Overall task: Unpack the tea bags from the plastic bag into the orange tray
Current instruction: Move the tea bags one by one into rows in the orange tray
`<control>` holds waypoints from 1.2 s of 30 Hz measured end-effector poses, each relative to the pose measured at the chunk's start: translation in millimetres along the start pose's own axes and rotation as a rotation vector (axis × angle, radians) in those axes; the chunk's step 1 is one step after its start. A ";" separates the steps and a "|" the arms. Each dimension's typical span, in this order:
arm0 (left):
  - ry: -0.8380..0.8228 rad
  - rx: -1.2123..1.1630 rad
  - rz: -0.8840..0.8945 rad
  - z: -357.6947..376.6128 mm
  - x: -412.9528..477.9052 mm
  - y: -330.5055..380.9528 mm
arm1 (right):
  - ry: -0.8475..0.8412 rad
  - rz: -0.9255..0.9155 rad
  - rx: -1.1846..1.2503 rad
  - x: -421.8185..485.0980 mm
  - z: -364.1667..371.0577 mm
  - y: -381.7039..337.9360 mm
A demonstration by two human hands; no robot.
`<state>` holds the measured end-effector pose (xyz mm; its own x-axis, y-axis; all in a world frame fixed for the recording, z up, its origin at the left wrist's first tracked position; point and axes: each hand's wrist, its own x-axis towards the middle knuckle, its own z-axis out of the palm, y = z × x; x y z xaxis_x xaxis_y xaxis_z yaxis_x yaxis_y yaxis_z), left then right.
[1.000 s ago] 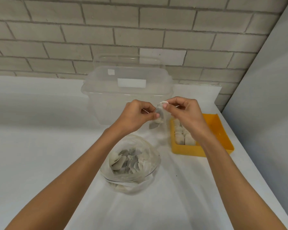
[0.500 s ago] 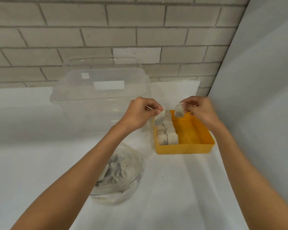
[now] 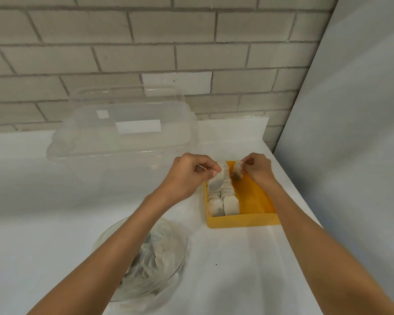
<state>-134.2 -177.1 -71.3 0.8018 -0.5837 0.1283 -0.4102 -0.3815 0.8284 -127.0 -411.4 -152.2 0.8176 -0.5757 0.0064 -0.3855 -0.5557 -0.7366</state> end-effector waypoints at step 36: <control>-0.055 -0.076 0.019 19.6 15.6 -9.9 | 0.039 -0.207 -0.153 -1.2 7.7 2.3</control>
<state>-126.2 -196.5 -88.2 0.7683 -0.6295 0.1162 -0.3897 -0.3159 0.8651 -125.6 -407.3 -159.1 0.8697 -0.4616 0.1747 -0.2744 -0.7465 -0.6061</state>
